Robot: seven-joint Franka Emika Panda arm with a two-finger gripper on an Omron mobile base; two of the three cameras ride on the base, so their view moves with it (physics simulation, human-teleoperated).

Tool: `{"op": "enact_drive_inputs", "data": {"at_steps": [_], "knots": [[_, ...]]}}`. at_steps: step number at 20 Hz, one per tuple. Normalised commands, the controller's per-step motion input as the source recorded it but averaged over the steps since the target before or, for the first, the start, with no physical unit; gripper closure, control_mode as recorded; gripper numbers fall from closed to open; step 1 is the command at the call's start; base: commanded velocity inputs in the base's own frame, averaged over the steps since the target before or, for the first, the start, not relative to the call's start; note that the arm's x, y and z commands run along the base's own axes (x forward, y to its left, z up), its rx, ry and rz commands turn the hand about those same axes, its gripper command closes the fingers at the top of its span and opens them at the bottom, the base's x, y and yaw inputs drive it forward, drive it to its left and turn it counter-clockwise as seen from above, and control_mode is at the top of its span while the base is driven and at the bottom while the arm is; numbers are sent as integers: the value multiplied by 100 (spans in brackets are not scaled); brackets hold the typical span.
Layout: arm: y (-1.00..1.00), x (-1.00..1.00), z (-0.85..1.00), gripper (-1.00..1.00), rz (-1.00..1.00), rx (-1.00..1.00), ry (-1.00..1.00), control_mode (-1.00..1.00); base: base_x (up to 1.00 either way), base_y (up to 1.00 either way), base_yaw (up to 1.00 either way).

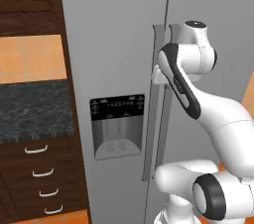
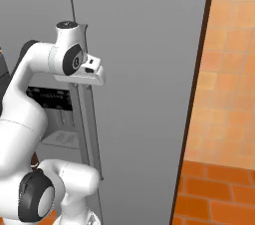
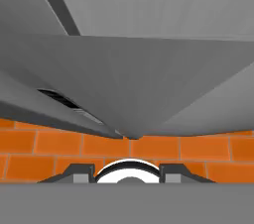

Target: Take the strawberry from the fridge and place it on top of the pancake, located on the dining counter.

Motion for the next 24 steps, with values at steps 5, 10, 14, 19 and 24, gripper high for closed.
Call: {"op": "enact_drive_inputs", "data": {"at_steps": [5, 10, 14, 19, 24], "knots": [[0, -1, 0, -100, 0, 0, 0, 100, -44, 7, -3], [0, 0, 0, -100, 0, 0, 0, 100, -62, 29, -9], [0, 0, 0, -100, 0, 0, 0, 100, -61, 3, -3], [0, 0, 0, -100, 0, 0, 0, 100, -38, -7, 0], [0, 0, 0, -100, 0, 0, 0, 100, -38, -8, 0]]}}
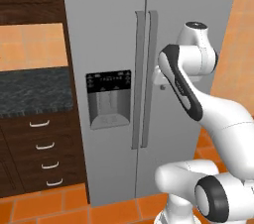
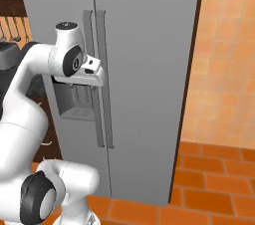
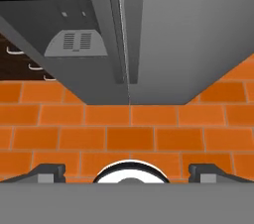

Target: Take the strawberry from the fridge and place it on top of the pancake, located on the dining counter.

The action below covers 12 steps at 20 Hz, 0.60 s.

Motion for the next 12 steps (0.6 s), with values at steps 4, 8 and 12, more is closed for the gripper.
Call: {"op": "enact_drive_inputs", "data": {"at_steps": [4, 8, 12], "knots": [[0, 0, 0, -100, 0, 0, 0, 100, -42, -1, 0], [0, 0, 0, -100, 0, 0, 0, 100, -36, -2, 0], [0, 16, -5, -100, 0, 0, -2, -100, -2, 0, 0]]}}
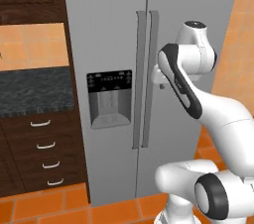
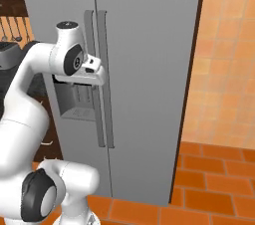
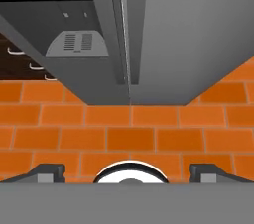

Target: Take the strawberry from the fridge and place it on top of the pancake, located on the dining counter.

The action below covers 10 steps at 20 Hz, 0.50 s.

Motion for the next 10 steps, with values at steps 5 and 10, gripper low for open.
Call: {"op": "enact_drive_inputs", "data": {"at_steps": [5, 10], "knots": [[-5, 97, -58, -100, 3, 0, -26, -100, 0, 0, 0], [-27, 99, -37, -100, 2, 1, -21, -100, 0, 0, 0]]}}
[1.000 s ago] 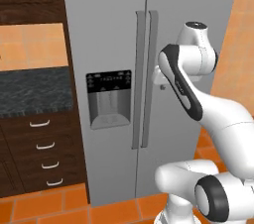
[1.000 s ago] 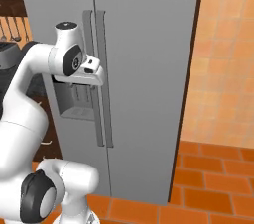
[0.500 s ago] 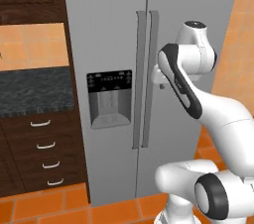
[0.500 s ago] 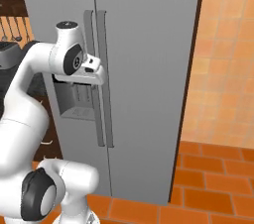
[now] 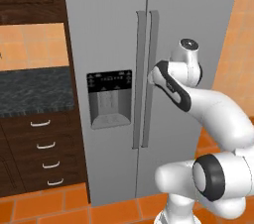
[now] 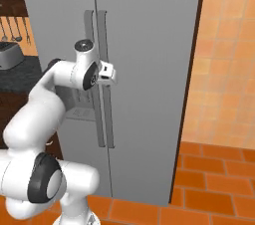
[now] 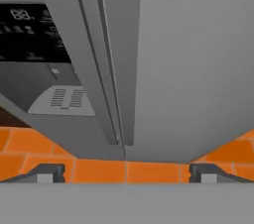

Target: Take the strawberry from the fridge and place it on top of the pancake, located on the dining counter.

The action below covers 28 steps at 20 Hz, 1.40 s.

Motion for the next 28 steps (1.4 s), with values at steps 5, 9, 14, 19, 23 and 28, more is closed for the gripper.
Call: {"op": "enact_drive_inputs", "data": {"at_steps": [5, 9, 14, 19, 23, 28], "knots": [[4, 79, -3, -100, -2, 0, -3, -100, 0, 0, 0], [0, 77, 0, -100, -3, 0, 0, -100, 0, 0, 0], [0, 55, -11, -100, -2, 0, -11, -100, 0, 0, 0], [0, 34, -30, -100, -2, 0, -24, -100, 0, 0, 0], [0, 25, -31, -100, -1, 0, -26, -100, 0, 0, 0], [-3, 53, -3, -100, 0, 0, -6, -100, 0, 0, 0]]}}
